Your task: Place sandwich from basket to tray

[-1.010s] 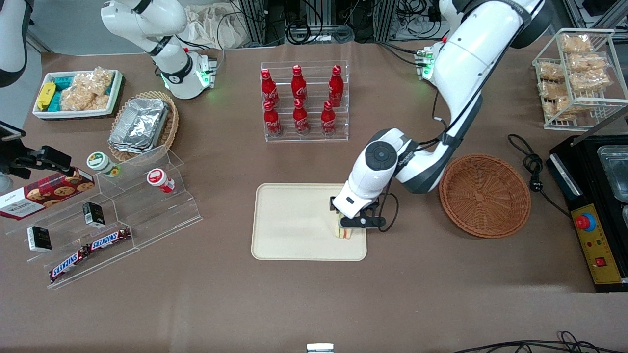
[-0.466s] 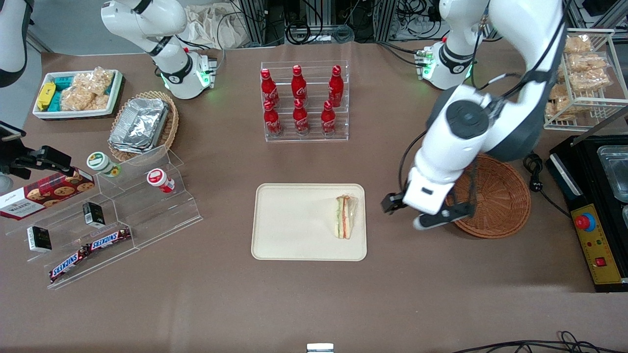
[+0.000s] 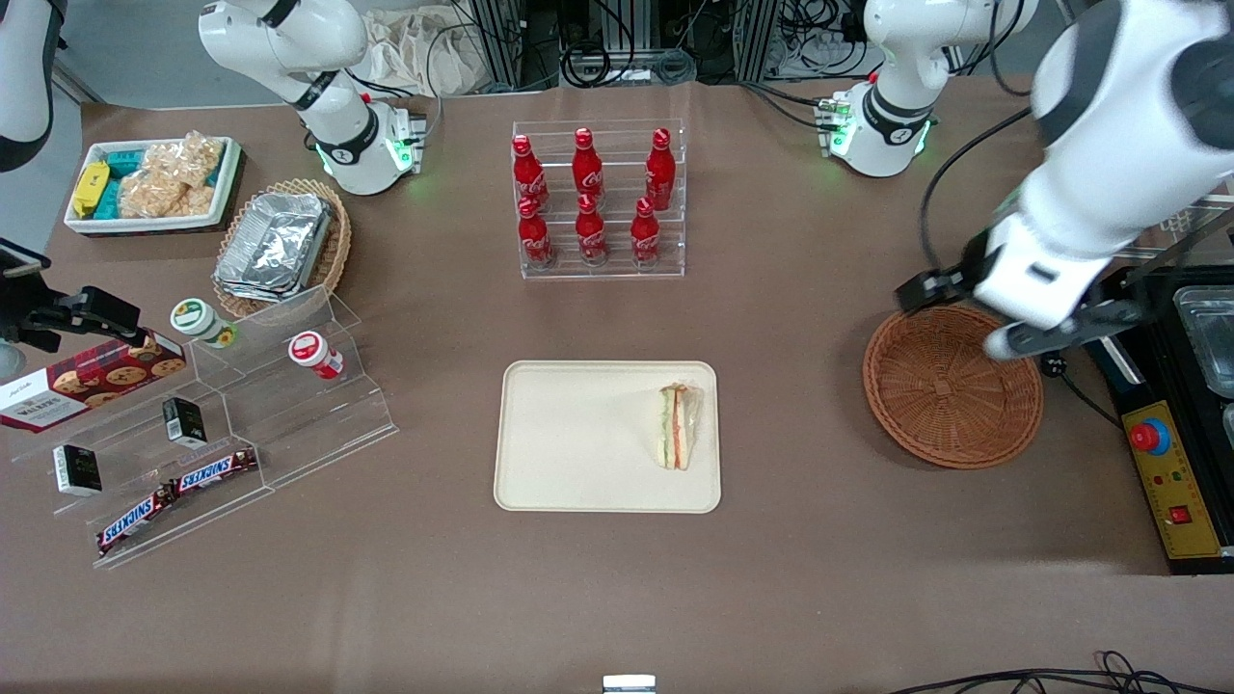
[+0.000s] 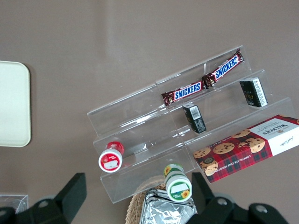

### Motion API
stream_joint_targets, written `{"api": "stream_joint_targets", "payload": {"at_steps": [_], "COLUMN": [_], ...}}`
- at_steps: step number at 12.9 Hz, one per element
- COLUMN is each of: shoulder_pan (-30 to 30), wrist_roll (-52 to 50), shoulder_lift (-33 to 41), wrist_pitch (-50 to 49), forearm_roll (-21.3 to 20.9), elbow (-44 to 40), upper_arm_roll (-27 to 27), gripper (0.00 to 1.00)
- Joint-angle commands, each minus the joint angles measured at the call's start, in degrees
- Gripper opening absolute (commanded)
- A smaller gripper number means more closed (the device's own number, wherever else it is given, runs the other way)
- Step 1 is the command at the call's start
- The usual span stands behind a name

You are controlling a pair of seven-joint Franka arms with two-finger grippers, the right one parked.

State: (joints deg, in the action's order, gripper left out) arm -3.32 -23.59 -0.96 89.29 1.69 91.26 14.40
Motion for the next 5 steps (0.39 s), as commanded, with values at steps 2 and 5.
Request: {"api": "stream_joint_targets", "payload": {"at_steps": [2, 5], "shoulder_pan": [1.12, 1.04], "wrist_roll": [6.27, 8.2], "shoulder_lift": [5.45, 4.66], "wrist_pitch": [-6.58, -6.67], "forearm_roll": [0.6, 0.42], "elbow": [0.32, -0.64], "upper_arm_roll": [-4.47, -4.38], "gripper": [0.99, 0.99]}}
